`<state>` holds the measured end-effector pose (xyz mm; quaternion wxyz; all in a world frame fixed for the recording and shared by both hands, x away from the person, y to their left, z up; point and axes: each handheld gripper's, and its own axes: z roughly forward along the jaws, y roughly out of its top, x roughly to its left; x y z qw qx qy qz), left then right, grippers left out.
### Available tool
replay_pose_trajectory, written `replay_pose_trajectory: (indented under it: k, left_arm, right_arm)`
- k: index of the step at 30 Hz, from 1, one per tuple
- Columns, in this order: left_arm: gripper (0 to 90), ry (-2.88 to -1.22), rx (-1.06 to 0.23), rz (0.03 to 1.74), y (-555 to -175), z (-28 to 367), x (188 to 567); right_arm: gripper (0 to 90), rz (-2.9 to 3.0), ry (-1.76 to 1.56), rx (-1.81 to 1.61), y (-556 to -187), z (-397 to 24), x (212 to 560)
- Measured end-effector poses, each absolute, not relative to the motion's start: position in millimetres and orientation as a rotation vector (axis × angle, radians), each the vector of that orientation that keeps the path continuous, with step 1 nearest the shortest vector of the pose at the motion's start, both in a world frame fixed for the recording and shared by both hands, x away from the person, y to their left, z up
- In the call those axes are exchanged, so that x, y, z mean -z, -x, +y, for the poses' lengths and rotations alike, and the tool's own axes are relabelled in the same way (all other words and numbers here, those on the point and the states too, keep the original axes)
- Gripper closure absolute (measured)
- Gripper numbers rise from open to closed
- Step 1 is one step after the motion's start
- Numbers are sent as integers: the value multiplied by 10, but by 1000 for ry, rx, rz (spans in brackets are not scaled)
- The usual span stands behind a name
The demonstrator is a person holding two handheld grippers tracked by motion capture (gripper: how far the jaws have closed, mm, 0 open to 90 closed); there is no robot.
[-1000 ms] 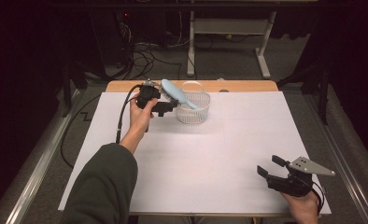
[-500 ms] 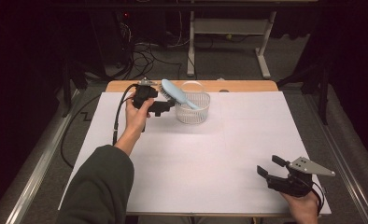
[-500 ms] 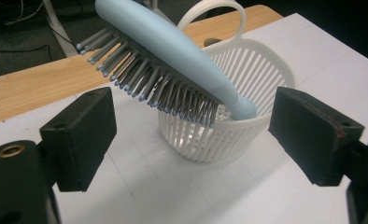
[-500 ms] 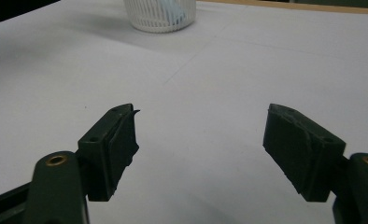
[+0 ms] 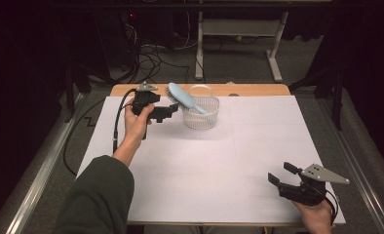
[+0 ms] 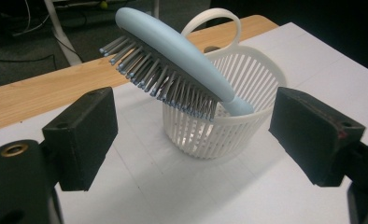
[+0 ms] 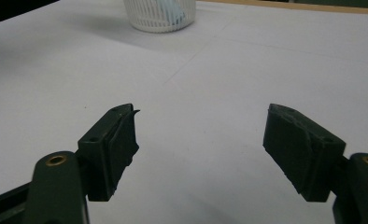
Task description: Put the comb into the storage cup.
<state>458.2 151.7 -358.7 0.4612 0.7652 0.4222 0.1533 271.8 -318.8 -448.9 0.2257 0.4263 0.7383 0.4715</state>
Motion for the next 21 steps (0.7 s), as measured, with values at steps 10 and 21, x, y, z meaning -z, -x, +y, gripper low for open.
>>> replay_pose_trajectory:
  k: [10, 21]
  left_arm:
    - [162, -1867, -394, 1032, -4502, 1614, 3527]
    - [166, -1867, -405, 1023, -4456, 1680, 3517]
  right_arm:
    - [264, 2034, -1184, -1300, -2717, -3188, 4490]
    - [264, 2034, -1184, -1300, -2718, -3188, 4491]
